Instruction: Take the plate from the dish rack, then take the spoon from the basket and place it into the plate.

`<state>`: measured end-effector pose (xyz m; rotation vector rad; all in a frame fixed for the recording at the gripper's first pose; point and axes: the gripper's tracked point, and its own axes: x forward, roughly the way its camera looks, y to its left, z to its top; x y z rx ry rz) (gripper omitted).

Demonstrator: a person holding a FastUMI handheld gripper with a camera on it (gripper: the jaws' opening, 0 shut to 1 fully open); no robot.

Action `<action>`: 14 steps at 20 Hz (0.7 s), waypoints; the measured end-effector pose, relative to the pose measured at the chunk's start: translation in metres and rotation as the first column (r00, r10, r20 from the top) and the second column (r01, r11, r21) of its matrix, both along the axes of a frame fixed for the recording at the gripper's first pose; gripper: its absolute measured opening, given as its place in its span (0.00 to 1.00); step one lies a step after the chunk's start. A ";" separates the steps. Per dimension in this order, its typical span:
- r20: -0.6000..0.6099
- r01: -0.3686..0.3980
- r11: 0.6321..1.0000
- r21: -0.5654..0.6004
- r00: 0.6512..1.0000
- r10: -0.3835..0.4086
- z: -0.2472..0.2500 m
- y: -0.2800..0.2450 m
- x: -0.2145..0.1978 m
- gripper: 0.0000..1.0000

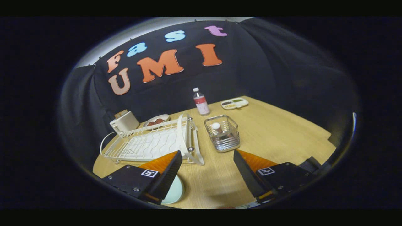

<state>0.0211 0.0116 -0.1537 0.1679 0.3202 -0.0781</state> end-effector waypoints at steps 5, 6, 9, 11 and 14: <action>0.208 0.089 0.972 -0.218 0.977 -0.043 0.036 -0.021 0.035 0.98; 0.233 0.110 0.963 -0.247 0.971 -0.051 0.038 -0.026 0.040 0.98; 0.263 0.110 0.958 -0.265 0.964 -0.038 0.033 -0.025 0.056 0.99; 0.260 0.091 0.966 -0.243 0.965 -0.026 0.023 -0.023 0.067 0.99; 0.245 0.073 0.974 -0.214 0.969 -0.018 0.010 -0.026 0.078 0.88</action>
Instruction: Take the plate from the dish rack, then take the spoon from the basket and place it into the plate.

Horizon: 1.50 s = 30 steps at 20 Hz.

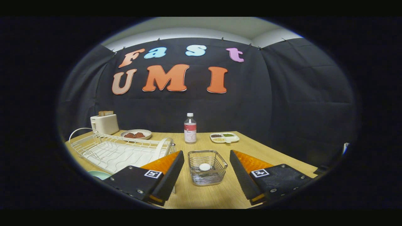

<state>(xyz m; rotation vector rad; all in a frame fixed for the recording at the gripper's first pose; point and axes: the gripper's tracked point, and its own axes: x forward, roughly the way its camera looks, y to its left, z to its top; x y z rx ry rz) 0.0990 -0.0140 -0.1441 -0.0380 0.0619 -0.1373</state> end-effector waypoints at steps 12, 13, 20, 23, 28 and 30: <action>-0.040 0.005 1.000 0.029 0.999 -0.004 -0.020 -0.009 0.008 0.09; -0.022 0.002 0.999 0.041 1.000 -0.001 -0.014 -0.009 0.009 0.07; 0.061 -0.025 0.999 0.024 0.998 0.024 0.033 -0.006 -0.004 0.05; 0.087 -0.049 0.999 0.019 0.995 0.048 0.054 0.002 -0.020 0.05; 0.134 -0.124 0.992 0.008 0.983 0.122 0.086 0.036 -0.063 0.05; 0.141 -0.159 0.987 0.000 0.977 0.157 0.092 0.055 -0.082 0.05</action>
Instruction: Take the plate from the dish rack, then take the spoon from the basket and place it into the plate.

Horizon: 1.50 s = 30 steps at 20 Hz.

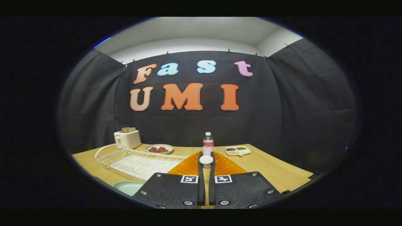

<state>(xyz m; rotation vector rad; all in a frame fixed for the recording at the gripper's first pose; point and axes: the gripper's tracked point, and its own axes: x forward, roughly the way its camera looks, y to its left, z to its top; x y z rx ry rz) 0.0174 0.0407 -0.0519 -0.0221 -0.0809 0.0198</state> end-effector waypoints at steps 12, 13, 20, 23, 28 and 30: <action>-0.026 -0.203 0.979 0.004 0.979 0.203 -0.023 0.105 -0.070 0.05; -0.030 -0.207 0.978 -0.003 0.978 0.207 -0.028 0.109 -0.073 0.05; -0.090 -0.250 0.966 0.060 0.963 0.255 -0.068 0.134 -0.083 0.05; -0.114 -0.272 0.960 0.061 0.954 0.278 -0.088 0.145 -0.082 0.05; -0.145 -0.278 0.961 0.014 0.950 0.277 -0.119 0.153 -0.071 0.05; -0.169 -0.278 0.961 0.007 0.946 0.275 -0.130 0.153 -0.069 0.05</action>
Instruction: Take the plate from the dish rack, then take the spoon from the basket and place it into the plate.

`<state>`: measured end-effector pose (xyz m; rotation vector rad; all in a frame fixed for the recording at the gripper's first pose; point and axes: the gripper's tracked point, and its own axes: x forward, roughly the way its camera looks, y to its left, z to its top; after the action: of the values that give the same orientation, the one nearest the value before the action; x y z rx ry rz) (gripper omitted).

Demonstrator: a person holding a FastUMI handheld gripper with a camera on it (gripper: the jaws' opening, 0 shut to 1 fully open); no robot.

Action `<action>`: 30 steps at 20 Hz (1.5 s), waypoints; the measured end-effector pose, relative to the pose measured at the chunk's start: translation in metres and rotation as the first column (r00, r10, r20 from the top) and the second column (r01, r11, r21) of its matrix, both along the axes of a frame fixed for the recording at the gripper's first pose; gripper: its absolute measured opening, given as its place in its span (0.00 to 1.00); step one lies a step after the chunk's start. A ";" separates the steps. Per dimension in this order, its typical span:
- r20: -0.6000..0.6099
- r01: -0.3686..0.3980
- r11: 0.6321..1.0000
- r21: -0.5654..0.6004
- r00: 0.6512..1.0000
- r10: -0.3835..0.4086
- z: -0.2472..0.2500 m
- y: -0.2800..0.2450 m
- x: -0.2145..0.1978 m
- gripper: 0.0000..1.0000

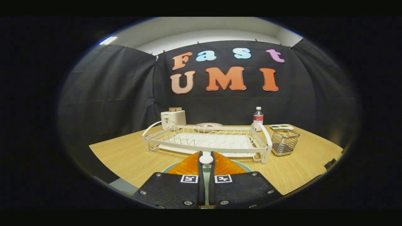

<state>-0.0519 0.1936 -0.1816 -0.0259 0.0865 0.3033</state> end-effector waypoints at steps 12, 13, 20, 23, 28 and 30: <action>-0.151 0.073 0.996 -0.046 0.985 -0.079 -0.008 -0.031 0.005 0.65; -0.142 0.083 0.995 -0.050 0.986 -0.089 -0.003 -0.037 0.008 0.72; -0.044 0.166 0.982 -0.085 0.984 -0.170 0.050 -0.092 0.028 0.97; -0.008 0.214 0.974 -0.070 0.977 -0.215 0.077 -0.125 0.037 0.97; 0.037 0.280 0.959 -0.031 0.959 -0.279 0.120 -0.173 0.045 0.97; 0.055 0.310 0.950 -0.030 0.950 -0.308 0.131 -0.189 0.045 0.97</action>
<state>-0.0070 0.0042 -0.0505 -0.0569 0.0455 -0.0129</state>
